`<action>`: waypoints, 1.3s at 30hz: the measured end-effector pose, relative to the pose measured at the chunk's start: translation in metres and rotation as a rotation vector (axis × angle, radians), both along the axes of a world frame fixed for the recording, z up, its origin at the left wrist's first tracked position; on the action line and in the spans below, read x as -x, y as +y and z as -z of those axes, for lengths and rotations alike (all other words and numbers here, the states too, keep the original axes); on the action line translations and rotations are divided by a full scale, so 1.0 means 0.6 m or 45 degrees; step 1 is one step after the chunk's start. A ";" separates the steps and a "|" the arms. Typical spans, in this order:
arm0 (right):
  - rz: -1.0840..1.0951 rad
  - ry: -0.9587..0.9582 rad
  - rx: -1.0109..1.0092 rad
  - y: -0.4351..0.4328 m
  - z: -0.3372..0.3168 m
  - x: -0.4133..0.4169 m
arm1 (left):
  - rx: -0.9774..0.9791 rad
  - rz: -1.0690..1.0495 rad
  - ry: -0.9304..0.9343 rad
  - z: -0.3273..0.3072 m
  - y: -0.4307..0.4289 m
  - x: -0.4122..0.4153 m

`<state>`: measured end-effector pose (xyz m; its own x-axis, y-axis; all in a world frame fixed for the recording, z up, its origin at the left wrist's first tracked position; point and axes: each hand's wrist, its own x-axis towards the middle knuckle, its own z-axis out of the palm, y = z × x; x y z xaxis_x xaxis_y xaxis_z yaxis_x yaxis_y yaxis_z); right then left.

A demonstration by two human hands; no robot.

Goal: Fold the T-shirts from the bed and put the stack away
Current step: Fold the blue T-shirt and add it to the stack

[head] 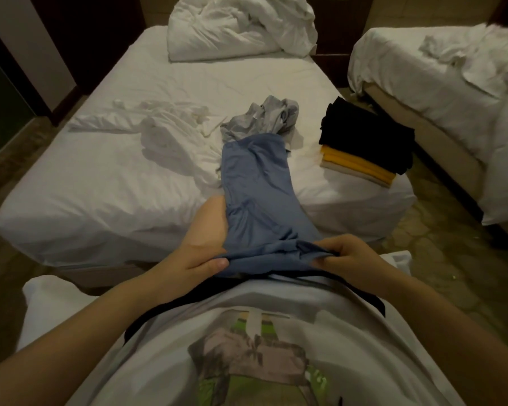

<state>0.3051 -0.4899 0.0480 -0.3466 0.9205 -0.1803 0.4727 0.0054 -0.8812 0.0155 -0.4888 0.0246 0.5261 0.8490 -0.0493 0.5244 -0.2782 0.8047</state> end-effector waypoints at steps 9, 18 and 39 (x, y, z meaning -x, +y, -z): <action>0.018 -0.023 0.229 0.002 -0.026 -0.005 | -0.089 -0.119 -0.074 0.022 0.000 -0.015; 0.030 -0.061 0.355 0.027 -0.080 -0.015 | 0.475 -0.134 -0.612 -0.025 0.017 -0.031; 0.858 0.259 0.520 0.505 0.164 0.033 | 1.389 -1.218 -1.178 0.145 0.408 -0.104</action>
<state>0.2854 -0.1872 -0.0502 0.1966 0.8183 -0.5402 0.0897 -0.5636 -0.8212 0.0781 -0.2438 -0.0626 0.0767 0.6367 -0.7673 -0.5460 0.6707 0.5020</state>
